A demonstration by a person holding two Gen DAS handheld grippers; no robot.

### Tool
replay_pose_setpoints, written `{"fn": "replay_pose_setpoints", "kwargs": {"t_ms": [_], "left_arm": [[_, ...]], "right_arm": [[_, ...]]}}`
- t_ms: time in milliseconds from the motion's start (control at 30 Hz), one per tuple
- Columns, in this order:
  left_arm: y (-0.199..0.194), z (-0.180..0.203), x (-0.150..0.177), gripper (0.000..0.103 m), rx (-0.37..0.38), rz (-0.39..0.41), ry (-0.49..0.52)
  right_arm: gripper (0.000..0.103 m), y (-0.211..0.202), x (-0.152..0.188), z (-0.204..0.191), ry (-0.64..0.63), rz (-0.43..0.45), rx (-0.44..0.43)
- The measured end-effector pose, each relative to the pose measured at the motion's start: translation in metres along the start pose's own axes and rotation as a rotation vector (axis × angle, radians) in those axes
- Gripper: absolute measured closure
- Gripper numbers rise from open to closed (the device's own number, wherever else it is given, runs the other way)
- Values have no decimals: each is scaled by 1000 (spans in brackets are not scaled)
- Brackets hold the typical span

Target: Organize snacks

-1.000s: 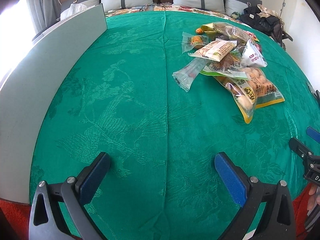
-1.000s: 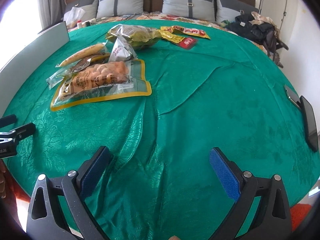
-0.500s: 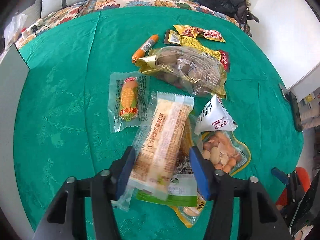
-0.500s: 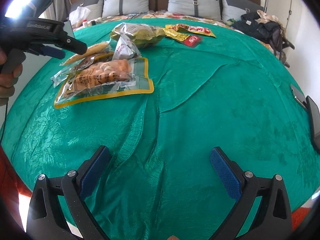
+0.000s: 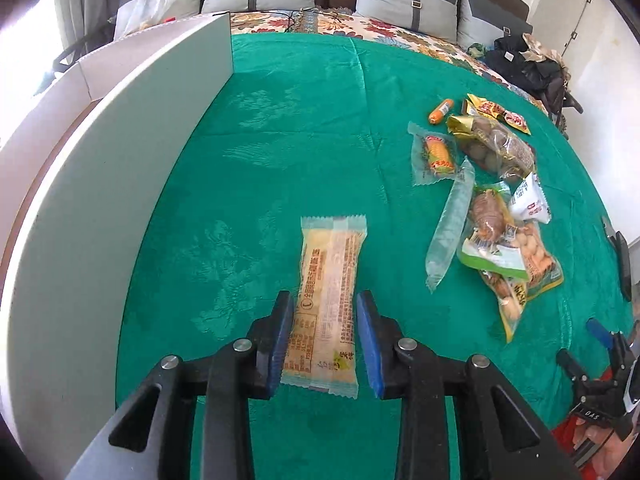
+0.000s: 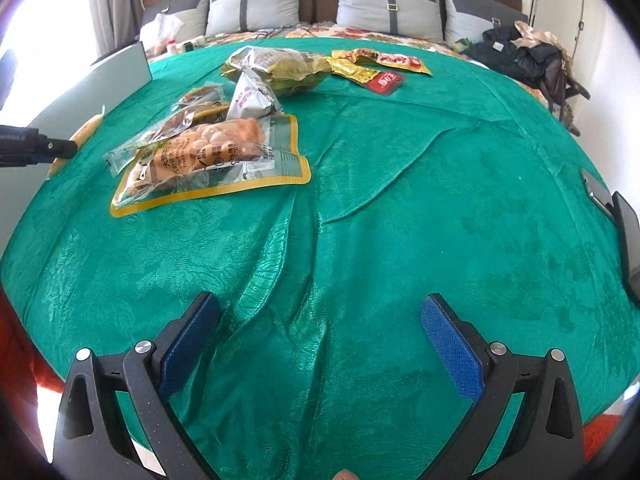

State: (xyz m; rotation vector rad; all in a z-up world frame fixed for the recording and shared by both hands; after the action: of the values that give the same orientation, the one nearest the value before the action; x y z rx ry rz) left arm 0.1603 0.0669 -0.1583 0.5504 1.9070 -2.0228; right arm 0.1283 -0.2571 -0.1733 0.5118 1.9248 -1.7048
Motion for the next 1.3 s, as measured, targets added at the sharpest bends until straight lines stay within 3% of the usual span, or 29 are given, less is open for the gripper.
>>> {"fn": "replay_pose_setpoints", "kwargs": {"t_ms": [33,100,167,233,333,467,933,1300], "left_arm": [[4,-4,5,38,-20,-4,5],[12,-11,16,25,-55,-2,0],[17,-17,25,22,-75,19,5],[17,-21,30,9,-107,38,32],[20,-25,35,0,-111,39,15],[18,-25,37,0,-109,63,27],[14,-24,42,0,-98,31,42],[13,-24,44,0,-101,17,29]], "right_arm": [[1,0,0,0,5,9,3],[1,0,-1,0,15,27,9],[1,-1,-1,0,21,39,11],[1,-1,-1,1,24,50,14],[1,-2,-1,1,26,63,15],[1,-2,-1,1,29,72,17],[1,-3,1,2,25,86,18],[1,-8,7,2,3,39,-5]]}}
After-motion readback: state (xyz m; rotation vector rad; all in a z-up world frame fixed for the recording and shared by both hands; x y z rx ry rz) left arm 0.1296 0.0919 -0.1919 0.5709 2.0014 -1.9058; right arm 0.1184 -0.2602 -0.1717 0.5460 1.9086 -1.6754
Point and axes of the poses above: each gripper's, at about its wrist camera, not at the fingertips, and y roughly the way its jaws point, z to its right, x to its underside, the point moved 10 cm from there along y, roughly the way its jaws point, and after that the axes turned 8 degrees about y, right-handed, at the moved point
